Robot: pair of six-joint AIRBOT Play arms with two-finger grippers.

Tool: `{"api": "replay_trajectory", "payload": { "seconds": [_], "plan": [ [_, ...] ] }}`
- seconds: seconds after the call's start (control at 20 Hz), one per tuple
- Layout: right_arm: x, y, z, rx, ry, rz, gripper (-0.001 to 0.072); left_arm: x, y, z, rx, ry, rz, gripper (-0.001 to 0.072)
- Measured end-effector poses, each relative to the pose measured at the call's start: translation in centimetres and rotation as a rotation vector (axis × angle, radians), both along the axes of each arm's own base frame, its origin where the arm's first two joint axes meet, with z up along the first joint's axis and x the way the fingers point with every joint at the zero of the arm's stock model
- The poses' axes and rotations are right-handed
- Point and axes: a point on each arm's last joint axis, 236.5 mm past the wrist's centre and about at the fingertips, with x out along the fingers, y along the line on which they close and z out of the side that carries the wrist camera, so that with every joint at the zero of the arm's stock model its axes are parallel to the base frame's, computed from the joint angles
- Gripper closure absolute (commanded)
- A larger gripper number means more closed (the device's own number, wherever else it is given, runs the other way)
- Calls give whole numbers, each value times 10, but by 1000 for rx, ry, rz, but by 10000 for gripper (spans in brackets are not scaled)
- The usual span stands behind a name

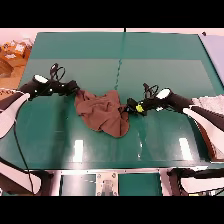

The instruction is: Fold the shirts.

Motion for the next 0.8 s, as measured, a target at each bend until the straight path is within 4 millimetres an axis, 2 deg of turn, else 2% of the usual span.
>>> {"api": "replay_trajectory", "payload": {
  "seconds": [0.1, 0.2, 0.25, 0.35, 0.4, 0.45, 0.6, 0.65, 0.8],
  "plan": [
    [5, 2, 0, 3, -14, -2, 696, 0, -8, 8, -33, -9, -38, 688],
    [16, -6, 6, -1, -45, 5, 696, -1, -6, 22, -51, -17, -86, 688],
    [24, -11, 15, 5, -66, 1, 696, 0, -3, 38, -58, -34, -105, 688],
    [40, -23, 48, 33, -129, -8, 696, -3, 12, 73, -48, -68, -132, 688],
    [51, -35, 70, 40, -181, -24, 696, -6, 23, 95, -36, -92, -136, 688],
    [61, -46, 96, 47, -240, -43, 696, -7, 34, 125, -24, -144, -124, 688],
    [75, -80, 193, 60, -443, -65, 696, -27, 61, 216, 34, -300, -99, 688],
    [76, -91, 228, 56, -521, -74, 696, -37, 65, 254, 54, -379, -85, 688],
    [60, -124, 327, 14, -758, -109, 696, -82, 72, 344, 141, -576, -51, 688]
  ]
}}
